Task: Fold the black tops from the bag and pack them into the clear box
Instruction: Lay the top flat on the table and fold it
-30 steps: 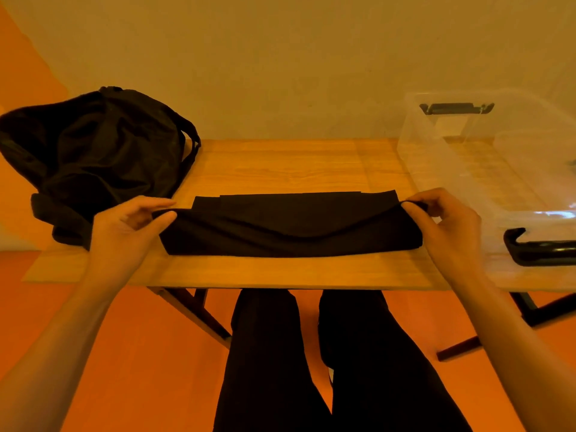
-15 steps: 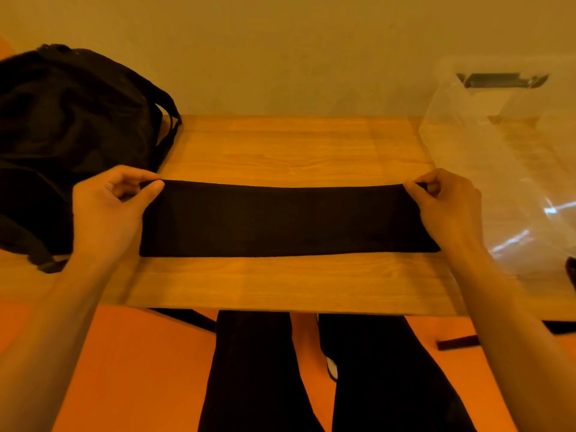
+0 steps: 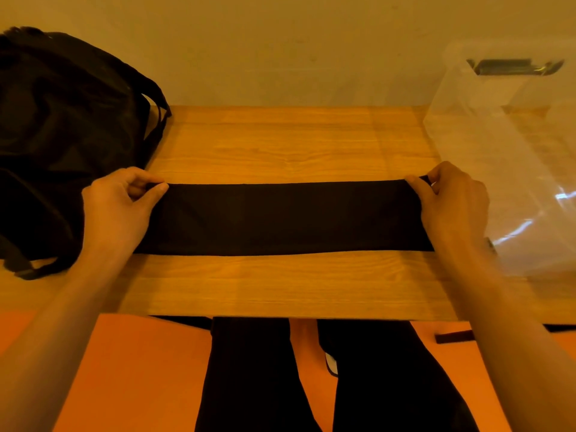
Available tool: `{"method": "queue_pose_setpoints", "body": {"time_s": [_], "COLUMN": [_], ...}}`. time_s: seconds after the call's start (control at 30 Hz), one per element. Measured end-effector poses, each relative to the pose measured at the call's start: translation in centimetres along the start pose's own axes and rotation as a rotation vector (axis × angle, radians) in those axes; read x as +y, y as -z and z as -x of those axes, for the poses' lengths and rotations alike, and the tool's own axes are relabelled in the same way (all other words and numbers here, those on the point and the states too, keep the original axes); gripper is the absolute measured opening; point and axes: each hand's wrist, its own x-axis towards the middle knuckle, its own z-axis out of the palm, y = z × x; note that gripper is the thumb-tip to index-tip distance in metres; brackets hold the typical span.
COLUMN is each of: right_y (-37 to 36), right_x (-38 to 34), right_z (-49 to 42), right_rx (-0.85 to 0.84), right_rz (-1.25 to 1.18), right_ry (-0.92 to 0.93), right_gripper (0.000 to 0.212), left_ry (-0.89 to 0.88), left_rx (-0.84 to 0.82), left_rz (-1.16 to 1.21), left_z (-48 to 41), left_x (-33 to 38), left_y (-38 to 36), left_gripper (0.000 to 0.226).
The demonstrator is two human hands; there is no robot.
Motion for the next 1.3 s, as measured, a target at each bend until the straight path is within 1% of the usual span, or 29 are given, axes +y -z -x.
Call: {"method": "queue_pose_setpoints", "body": {"time_s": [0.23, 0.33, 0.4, 0.47, 0.5, 0.53, 0.57, 0.6, 0.67, 0.7, 0.73, 0.8, 0.9, 1.0, 1.2, 1.3], "right_y": [-0.5, -0.5, -0.1, 0.5, 0.6, 0.4, 0.0, -0.6, -2.7, -3.7, -4.5, -5.5, -5.9, -5.9, -5.7, -5.8], "right_x": [0.0, 0.1, -0.1, -1.0, -1.9, -3.0, -4.3, -5.8, -8.0, -8.8, -9.2, -9.2, -8.3, -8.3, -8.6, -8.4], "right_z": [0.3, 0.1, 0.4, 1.4, 2.2, 3.3, 4.5, 5.5, 7.1, 7.4, 7.4, 7.0, 6.6, 6.8, 6.5, 6.5], "right_rx": [0.034, 0.018, 0.016, 0.082, 0.119, 0.132, 0.101, 0.035, -0.14, -0.223, -0.291, -0.373, -0.395, -0.399, -0.432, -0.415], "right_rz": [0.098, 0.099, 0.088, 0.092, 0.099, 0.094, 0.077, 0.076, 0.161, 0.219, 0.27, 0.361, 0.402, 0.423, 0.436, 0.432], "right_ry": [0.001, 0.003, 0.019, 0.078, 0.13, 0.203, 0.288, 0.378, 0.536, 0.574, 0.579, 0.546, 0.484, 0.458, 0.434, 0.443], "right_gripper": [0.038, 0.04, 0.039, 0.038, 0.036, 0.035, 0.036, 0.04, 0.052, 0.059, 0.064, 0.071, 0.078, 0.078, 0.075, 0.075], "left_ry": [-0.087, -0.142, -0.223, -0.358, -0.393, -0.414, -0.431, -0.443, -0.425, -0.385, -0.341, -0.301, -0.307, -0.306, -0.245, -0.211], "left_rx": [0.031, -0.033, -0.009, 0.058, 0.045, -0.006, -0.077, -0.158, -0.332, -0.405, -0.46, -0.504, -0.519, -0.534, -0.47, -0.446], "left_rz": [-0.106, -0.201, -0.325, -0.415, -0.405, -0.38, -0.368, -0.394, -0.505, -0.547, -0.576, -0.608, -0.646, -0.676, -0.663, -0.659], "left_z": [0.1, 0.1, 0.6, 2.1, 3.3, 4.7, 5.8, 6.8, 7.6, 7.4, 7.0, 6.5, 6.3, 6.0, 4.6, 4.2], "left_x": [0.2, 0.1, 1.1, 3.6, 5.4, 7.1, 8.4, 9.4, 9.9, 9.6, 8.9, 7.5, 6.7, 6.5, 4.4, 3.0], "left_y": [-0.1, -0.3, 0.1, 0.9, 0.9, 0.6, -0.3, -1.5, -4.2, -5.1, -5.7, -6.1, -6.0, -5.8, -4.8, -3.9], "left_gripper": [0.013, 0.019, 0.027, 0.031, 0.033, 0.036, 0.041, 0.048, 0.068, 0.076, 0.08, 0.08, 0.081, 0.083, 0.092, 0.092]}}
